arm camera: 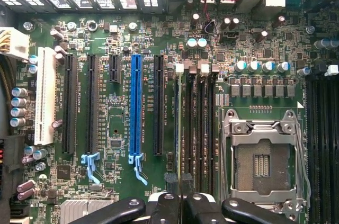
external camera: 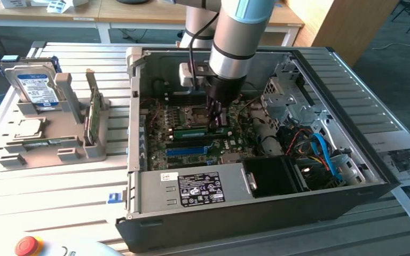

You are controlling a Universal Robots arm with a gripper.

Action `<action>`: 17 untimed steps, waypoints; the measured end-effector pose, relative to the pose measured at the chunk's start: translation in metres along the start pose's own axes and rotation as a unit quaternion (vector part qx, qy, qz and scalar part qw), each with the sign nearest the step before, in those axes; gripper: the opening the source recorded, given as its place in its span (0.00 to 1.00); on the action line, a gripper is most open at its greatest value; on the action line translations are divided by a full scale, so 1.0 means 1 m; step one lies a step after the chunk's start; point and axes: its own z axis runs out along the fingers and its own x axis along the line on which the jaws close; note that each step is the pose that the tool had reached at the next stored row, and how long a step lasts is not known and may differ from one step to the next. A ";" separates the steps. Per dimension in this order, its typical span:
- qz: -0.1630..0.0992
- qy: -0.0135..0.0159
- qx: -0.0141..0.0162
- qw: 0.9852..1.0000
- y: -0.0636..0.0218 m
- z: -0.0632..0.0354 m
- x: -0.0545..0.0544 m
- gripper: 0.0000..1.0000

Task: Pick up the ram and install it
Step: 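Insert the ram into the slot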

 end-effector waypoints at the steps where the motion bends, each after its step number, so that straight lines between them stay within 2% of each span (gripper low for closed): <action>1: 0.000 0.000 0.000 1.000 0.0003 0.0003 0.000 0.12; 12: 0.000 0.001 0.000 1.000 0.0020 0.0019 0.000 0.12; 17: 0.000 0.001 0.000 1.000 0.0022 -0.0003 0.000 0.12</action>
